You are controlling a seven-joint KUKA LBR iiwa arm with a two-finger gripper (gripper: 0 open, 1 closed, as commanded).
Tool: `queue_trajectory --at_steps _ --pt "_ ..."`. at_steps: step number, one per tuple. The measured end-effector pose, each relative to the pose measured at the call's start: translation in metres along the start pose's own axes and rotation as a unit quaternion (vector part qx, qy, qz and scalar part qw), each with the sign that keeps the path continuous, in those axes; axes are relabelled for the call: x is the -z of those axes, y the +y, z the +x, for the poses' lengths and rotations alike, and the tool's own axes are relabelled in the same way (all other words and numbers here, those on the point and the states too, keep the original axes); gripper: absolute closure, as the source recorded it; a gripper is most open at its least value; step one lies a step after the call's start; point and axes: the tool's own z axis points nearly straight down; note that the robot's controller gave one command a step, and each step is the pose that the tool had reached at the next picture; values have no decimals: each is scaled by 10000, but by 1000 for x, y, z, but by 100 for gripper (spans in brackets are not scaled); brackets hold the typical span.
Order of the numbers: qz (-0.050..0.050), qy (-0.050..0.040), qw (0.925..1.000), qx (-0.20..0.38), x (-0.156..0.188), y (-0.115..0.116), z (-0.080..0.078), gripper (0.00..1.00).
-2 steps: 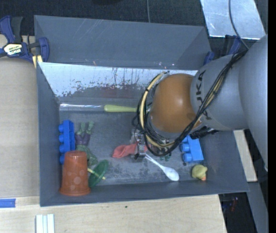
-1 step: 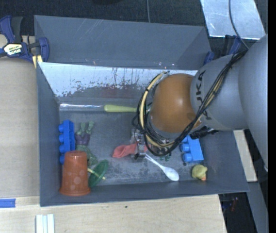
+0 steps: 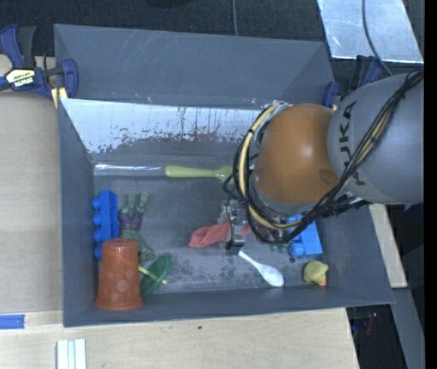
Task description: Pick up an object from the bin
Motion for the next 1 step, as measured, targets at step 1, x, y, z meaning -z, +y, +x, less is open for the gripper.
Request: queue_trajectory --at_steps 1 --pt "0 -8 9992 388 93 -8 -27 100"
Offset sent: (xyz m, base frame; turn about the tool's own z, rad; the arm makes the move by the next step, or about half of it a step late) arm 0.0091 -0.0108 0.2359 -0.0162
